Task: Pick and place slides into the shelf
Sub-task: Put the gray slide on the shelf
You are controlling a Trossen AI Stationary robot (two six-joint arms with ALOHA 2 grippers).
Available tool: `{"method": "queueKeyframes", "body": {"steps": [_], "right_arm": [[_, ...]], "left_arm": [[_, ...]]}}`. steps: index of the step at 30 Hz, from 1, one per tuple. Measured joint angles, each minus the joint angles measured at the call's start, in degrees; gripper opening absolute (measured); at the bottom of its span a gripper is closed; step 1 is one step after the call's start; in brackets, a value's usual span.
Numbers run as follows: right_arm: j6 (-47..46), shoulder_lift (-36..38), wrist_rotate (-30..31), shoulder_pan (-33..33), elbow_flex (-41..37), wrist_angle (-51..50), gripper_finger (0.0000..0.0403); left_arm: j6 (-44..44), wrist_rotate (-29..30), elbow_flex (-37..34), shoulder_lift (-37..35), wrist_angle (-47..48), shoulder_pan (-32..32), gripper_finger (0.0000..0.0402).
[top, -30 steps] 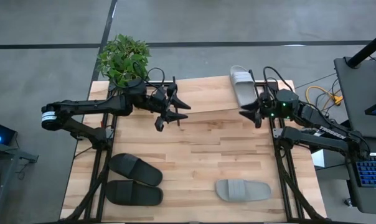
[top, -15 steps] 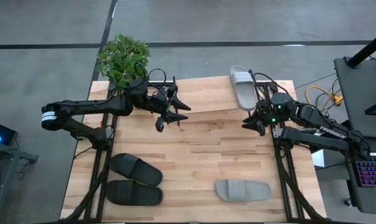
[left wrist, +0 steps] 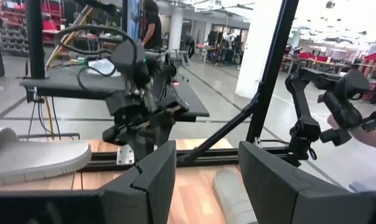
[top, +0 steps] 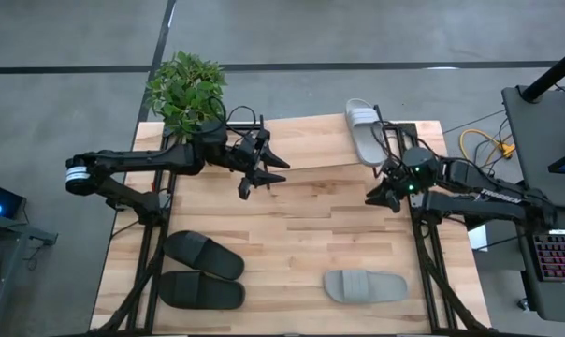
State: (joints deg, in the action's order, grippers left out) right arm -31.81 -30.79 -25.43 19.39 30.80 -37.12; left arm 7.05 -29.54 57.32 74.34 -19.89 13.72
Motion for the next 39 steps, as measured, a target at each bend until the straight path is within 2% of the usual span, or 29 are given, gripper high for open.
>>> {"method": "queueKeyframes", "body": {"steps": [7, 11, 14, 19, 39], "right_arm": [[-8.36, 0.0, 0.13, -7.11, -2.34, 0.02, 0.0203], [-13.67, 0.0, 2.38, -11.25, -3.46, -0.02, 0.0203], [-17.02, 0.0, 4.89, -14.34, -3.58, -0.01, 0.0203], [-23.54, -0.04, 12.48, -20.0, -3.58, 0.02, 0.0203], [-40.72, -0.57, 25.43, -42.23, -3.6, 0.1, 0.0203]], "left_arm": [[0.0, 0.0, -0.49, 0.26, -0.14, 0.0, 0.016], [0.02, 0.0, -0.81, 0.26, -0.07, 0.0, 0.016], [0.0, 0.0, -1.23, 0.24, -0.18, 0.0, 0.016], [0.03, 0.0, -2.03, 0.24, -0.23, 0.02, 0.016], [0.13, 0.01, -2.45, -0.13, -0.88, 0.02, 0.016]]}}
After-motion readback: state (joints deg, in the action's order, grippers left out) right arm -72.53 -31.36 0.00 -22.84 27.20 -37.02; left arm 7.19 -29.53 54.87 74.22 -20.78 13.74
